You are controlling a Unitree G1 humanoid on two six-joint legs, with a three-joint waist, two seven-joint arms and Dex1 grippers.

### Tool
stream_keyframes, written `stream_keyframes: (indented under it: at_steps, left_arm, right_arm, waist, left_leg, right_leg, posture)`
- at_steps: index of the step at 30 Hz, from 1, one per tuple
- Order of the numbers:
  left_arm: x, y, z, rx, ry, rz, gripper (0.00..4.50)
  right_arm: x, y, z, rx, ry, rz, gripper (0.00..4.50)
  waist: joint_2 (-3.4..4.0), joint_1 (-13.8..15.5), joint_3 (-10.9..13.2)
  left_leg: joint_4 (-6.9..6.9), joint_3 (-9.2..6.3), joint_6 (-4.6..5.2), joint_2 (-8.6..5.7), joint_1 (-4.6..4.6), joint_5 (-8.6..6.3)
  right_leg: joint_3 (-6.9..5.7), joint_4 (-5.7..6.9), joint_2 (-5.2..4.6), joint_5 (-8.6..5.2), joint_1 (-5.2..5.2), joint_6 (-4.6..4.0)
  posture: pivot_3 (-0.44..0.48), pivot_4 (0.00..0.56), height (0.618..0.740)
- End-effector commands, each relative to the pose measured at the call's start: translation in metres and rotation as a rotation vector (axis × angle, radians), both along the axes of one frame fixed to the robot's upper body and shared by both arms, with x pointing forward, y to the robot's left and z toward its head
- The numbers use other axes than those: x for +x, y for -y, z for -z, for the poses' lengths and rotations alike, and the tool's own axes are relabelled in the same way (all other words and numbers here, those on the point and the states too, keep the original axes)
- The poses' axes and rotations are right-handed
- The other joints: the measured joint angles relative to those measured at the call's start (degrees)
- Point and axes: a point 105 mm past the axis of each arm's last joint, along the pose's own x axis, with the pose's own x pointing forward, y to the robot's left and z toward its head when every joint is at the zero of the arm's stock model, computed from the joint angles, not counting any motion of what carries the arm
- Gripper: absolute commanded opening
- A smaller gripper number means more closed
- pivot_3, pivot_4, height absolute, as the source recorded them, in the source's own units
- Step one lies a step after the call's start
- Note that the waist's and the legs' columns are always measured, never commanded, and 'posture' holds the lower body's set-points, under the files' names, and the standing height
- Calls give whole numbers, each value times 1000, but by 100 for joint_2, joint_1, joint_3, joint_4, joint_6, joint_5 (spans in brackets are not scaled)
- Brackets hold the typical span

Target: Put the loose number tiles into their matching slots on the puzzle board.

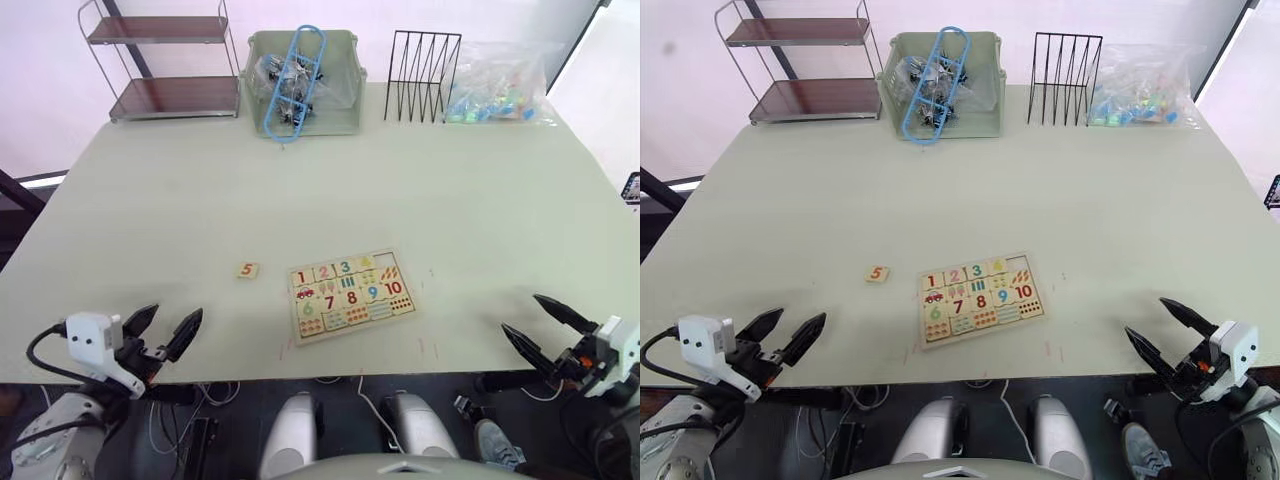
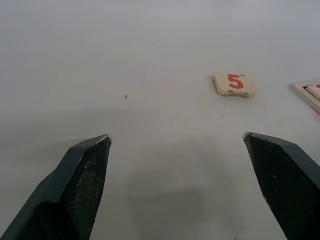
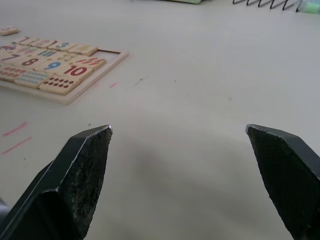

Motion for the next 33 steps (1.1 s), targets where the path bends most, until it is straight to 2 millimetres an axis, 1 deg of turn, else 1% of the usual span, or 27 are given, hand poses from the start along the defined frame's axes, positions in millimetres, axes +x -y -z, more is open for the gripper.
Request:
stream_keyframes:
  at_steps: [1, 7, 14, 19, 23, 27, 33]
  left_arm:
    - [-2, 10, -10, 27, 44, 53, 4478]
    - [2, 16, -10, 33, 47, 90, 4478]
    - [7, 17, -8, 43, 37, 125, 4478]
    - [8, 20, -2, 94, 16, 183, 4478]
    - [10, 21, -4, 102, 19, 207, 4478]
    - [13, 22, -8, 96, 33, 210, 4478]
    - [14, 25, -8, 95, 37, 220, 4478]
  right_arm:
    - [0, -1, -12, 20, 28, 6, 4500]
    - [2, -6, -18, 24, 27, 8, 4500]
    - [-1, -9, -16, 16, 25, 15, 4500]
    - [1, -8, -18, -8, 51, 16, 4500]
    - [5, -7, -21, -14, 69, 23, 4500]
    - [4, -7, -21, -13, 69, 22, 4500]
    - [2, -9, -23, -14, 67, 10, 4500]
  waist:
    - [1, -1, -1]
    - [1, 1, -1]
    - [1, 6, -1]
    - [1, -5, -1]
    - [1, -2, -1]
    - [1, 10, -1]
    - [1, 5, -1]
  left_leg:
    - [0, 1, 0, 1, 0, 0]
    - [0, 1, 0, 1, -1, 0]
    - [0, 2, 0, 1, -1, 0]
    - [0, 1, 0, 1, -1, 0]
    - [-1, 2, 0, 2, -1, 0]
    - [-1, 1, 0, 3, -1, 0]
    - [-1, 0, 0, 3, -2, 0]
  right_leg:
    - [0, 0, 0, -5, 0, 8]
    - [0, -1, -1, -6, 0, 10]
    - [1, -2, -3, -7, 0, 11]
    - [-1, -2, -1, -7, -1, 11]
    - [0, -1, -1, -7, -1, 11]
    - [-1, -1, -2, -7, -1, 11]
    - [-1, -2, -4, -7, -1, 11]
  posture:
    - [0, 150, 740]
    - [0, 150, 740]
    - [0, 150, 740]
    - [0, 150, 740]
    - [0, 150, 740]
    - [0, 150, 740]
    - [0, 150, 740]
